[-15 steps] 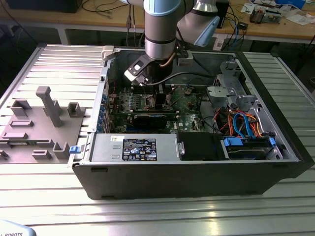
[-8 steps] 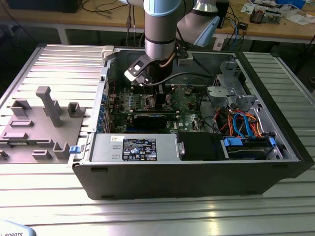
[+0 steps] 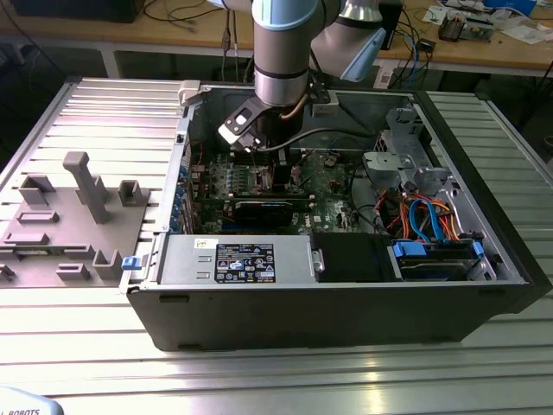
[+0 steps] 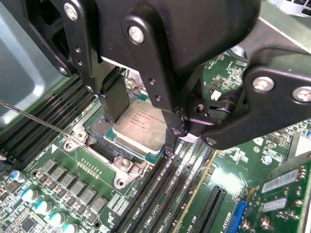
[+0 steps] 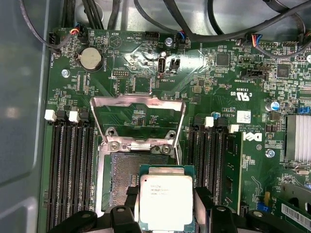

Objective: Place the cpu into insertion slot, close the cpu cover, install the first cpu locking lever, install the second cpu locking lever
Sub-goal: 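Place the cpu into insertion slot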

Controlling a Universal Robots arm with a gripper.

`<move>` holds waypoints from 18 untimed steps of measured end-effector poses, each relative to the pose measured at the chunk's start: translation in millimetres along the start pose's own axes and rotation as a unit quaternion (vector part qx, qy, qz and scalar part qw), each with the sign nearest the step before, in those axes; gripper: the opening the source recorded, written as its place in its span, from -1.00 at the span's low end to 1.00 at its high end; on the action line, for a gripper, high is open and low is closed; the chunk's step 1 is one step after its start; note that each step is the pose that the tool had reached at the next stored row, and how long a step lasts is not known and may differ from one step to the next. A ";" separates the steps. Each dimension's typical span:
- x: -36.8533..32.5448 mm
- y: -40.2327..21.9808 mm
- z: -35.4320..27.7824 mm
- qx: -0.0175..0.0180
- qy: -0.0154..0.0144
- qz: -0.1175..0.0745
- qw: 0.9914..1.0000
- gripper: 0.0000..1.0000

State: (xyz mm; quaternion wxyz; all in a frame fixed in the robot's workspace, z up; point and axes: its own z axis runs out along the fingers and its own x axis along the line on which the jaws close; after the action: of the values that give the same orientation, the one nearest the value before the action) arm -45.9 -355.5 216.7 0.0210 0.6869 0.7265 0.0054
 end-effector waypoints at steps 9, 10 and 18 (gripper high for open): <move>16.7 2.8 12.0 0.001 0.007 0.005 1.000 0.08; 17.3 3.1 12.9 0.001 0.007 0.005 1.000 0.08; 20.8 3.2 17.6 0.001 0.007 0.010 1.000 0.08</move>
State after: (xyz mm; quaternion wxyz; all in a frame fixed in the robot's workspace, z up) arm -43.2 -335.0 198.8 0.0153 0.6944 0.7194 0.0095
